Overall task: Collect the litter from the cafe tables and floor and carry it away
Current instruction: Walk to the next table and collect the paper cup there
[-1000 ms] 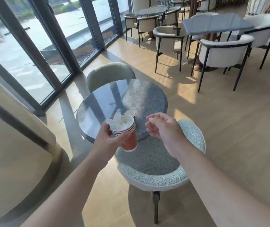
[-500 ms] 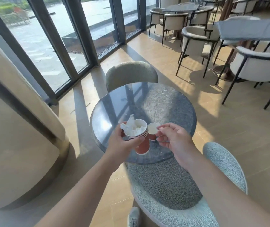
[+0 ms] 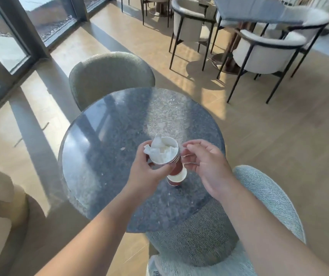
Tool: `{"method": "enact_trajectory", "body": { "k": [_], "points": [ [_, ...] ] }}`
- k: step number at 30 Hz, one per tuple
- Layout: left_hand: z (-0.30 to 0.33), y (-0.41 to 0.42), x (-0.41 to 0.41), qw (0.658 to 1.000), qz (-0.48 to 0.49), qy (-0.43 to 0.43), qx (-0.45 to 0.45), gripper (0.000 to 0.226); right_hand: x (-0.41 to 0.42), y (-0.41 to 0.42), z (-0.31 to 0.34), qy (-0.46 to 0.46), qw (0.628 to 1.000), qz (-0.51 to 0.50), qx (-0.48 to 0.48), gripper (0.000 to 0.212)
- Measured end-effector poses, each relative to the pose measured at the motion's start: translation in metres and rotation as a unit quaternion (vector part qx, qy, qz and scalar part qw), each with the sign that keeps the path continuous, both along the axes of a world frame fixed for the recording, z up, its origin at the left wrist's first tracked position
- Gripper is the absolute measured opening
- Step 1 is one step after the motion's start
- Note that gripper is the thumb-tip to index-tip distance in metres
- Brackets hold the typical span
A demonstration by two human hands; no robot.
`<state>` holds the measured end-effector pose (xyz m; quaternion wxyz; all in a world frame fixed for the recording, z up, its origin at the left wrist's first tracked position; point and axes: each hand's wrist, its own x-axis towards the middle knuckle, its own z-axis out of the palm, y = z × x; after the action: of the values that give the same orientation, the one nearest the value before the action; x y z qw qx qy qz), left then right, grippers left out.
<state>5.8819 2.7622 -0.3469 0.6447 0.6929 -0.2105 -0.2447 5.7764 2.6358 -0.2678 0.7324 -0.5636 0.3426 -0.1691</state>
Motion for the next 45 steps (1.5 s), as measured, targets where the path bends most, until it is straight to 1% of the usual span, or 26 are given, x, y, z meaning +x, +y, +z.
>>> {"method": "enact_trajectory", "body": {
  "k": [3,6,8,13,18,22,25,29,34,37,41,45],
  "points": [
    [-0.017,-0.02,-0.002,0.999,-0.04,-0.006,0.027,0.066,-0.002,-0.016,-0.001,0.009,1.0,-0.027,-0.004,0.014],
    [-0.038,-0.031,-0.01,0.996,-0.059,-0.007,0.062,0.069,-0.01,-0.028,-0.008,0.027,0.999,-0.043,-0.012,0.015],
    [-0.048,-0.034,-0.016,0.993,-0.068,-0.024,0.097,0.069,-0.018,-0.034,-0.015,0.042,0.998,-0.048,-0.011,0.015],
    [-0.072,-0.038,-0.02,0.988,-0.057,-0.028,0.144,0.066,-0.032,-0.043,-0.037,0.07,0.995,-0.068,0.006,0.014],
    [-0.081,-0.034,-0.009,0.981,-0.024,-0.059,0.182,0.066,-0.042,-0.046,-0.048,0.081,0.994,-0.074,0.021,0.014],
    [-0.09,-0.031,-0.001,0.976,-0.015,-0.038,0.215,0.067,-0.04,-0.047,-0.05,0.085,0.994,-0.068,0.021,0.014],
    [-0.097,-0.03,-0.002,0.976,-0.014,-0.023,0.217,0.068,-0.034,-0.044,-0.053,0.085,0.994,-0.059,0.024,0.013],
    [-0.095,-0.032,-0.003,0.979,-0.01,-0.002,0.202,0.067,-0.026,-0.038,-0.052,0.076,0.996,-0.051,0.024,0.013],
    [-0.078,-0.036,-0.002,0.991,-0.001,0.028,0.127,0.063,-0.025,-0.031,-0.041,0.058,0.997,-0.051,0.02,0.013],
    [-0.055,-0.042,0.001,0.996,-0.016,0.029,0.083,0.064,-0.029,-0.031,-0.029,0.044,0.997,-0.061,0.016,0.013],
    [-0.019,-0.053,-0.002,0.998,-0.044,0.03,0.02,0.058,-0.044,-0.033,-0.009,0.023,0.997,-0.071,-0.004,0.013],
    [0.019,-0.068,-0.019,0.997,-0.071,0.025,-0.022,0.063,-0.07,-0.042,0.015,-0.006,0.995,-0.095,-0.022,0.013]
  ]
}}
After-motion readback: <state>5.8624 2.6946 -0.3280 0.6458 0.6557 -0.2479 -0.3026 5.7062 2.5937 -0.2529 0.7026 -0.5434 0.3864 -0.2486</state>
